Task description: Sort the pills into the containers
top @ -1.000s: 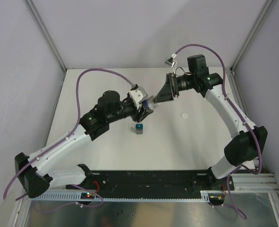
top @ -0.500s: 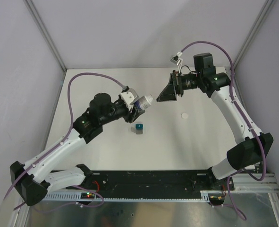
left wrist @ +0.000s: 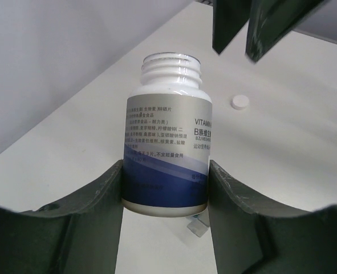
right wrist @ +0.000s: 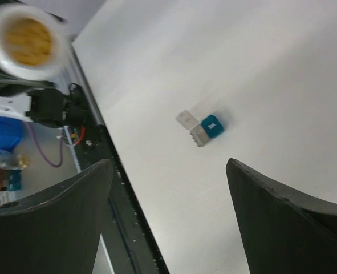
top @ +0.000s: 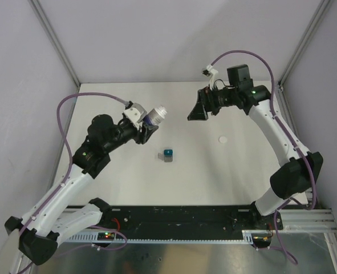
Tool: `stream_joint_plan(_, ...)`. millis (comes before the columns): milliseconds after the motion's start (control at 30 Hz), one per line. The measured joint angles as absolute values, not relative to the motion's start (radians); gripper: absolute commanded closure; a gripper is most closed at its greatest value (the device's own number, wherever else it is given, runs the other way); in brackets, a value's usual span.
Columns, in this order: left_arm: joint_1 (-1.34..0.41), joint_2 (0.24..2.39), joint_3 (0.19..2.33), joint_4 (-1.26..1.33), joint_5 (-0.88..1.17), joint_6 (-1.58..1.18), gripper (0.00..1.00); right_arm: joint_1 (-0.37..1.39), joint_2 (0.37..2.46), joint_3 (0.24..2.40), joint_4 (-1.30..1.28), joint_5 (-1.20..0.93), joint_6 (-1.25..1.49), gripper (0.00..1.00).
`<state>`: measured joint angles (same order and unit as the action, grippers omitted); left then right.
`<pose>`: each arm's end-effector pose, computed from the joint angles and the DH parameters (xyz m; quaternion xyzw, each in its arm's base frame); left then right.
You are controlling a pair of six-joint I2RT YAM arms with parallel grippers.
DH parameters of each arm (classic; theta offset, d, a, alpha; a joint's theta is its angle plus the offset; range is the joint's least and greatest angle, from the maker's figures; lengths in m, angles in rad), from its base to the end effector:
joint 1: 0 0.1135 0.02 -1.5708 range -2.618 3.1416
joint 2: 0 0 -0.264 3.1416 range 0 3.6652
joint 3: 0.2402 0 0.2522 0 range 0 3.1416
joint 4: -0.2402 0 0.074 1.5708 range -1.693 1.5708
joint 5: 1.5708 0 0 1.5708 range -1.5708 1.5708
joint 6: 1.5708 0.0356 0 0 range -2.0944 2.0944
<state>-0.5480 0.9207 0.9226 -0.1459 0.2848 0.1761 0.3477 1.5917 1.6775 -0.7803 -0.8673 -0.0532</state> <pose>0.1758 -0.1190 0.3686 0.3520 0.6671 -0.2252 0.6168 0.3095 0.1410 0.3961 -0.3383 0.7698 0.4329 0.3250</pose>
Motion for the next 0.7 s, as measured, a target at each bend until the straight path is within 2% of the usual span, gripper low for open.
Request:
stream_joint_plan(400, -0.418, 0.87, 0.932, -0.141, 0.281, 0.1, 1.0, 0.498, 1.835, 1.662, -0.748, -0.588, -0.176, 0.16)
stream_joint_plan(700, -0.398, 0.873, 0.965, -0.14, 0.292, 0.069, 1.0, 0.652, 1.932, 1.629, -0.741, -0.472, -0.333, 0.16)
